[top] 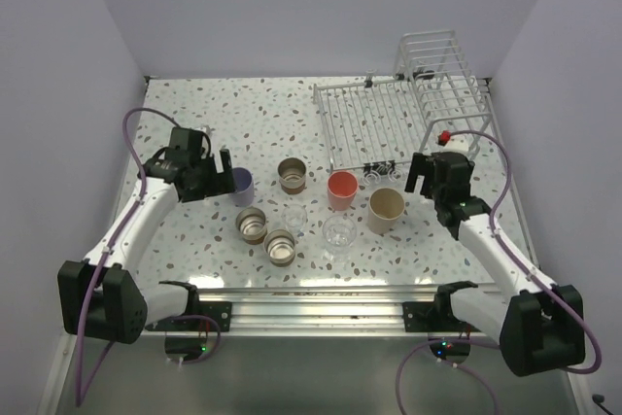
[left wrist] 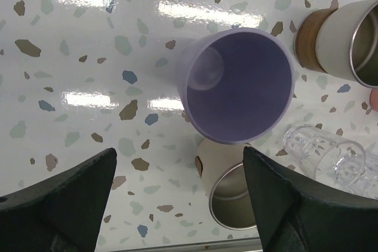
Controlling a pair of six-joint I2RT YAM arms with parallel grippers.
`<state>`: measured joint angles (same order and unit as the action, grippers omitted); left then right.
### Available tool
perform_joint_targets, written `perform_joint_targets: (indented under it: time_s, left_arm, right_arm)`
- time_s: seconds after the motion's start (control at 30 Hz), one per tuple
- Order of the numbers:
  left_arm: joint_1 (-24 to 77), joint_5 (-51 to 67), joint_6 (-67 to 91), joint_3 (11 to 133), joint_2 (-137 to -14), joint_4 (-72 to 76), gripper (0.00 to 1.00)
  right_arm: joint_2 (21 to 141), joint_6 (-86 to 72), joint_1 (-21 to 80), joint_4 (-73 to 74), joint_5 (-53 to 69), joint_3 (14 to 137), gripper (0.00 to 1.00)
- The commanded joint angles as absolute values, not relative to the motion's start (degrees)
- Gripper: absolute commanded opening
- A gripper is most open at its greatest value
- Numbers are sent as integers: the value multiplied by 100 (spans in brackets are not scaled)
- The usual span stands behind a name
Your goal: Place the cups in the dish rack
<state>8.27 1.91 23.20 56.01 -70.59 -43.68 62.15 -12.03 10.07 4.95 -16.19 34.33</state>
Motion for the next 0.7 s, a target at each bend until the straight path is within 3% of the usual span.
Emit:
perform_joint_targets:
  time_s: [0.0, 0.5, 0.6, 0.67]
  left_arm:
    - [844, 307, 2180, 5432, -6873, -3903, 90]
    - [844, 132, 2399, 5388, -7215, -3147, 87]
    - [844, 62, 2399, 5370, -7365, -3059, 84]
    - [844, 18, 2426, 5361, -7461, -2989, 76]
  right_arm:
    - [5732, -1942, 1011, 1826, -1672, 3823, 98]
    - [3929, -2364, 1019, 3313, -677, 4543, 98]
    - [4068, -2409, 1011, 3506, -502, 4912, 98]
    - [4418, -2312, 1019, 3768, -352, 5386, 98]
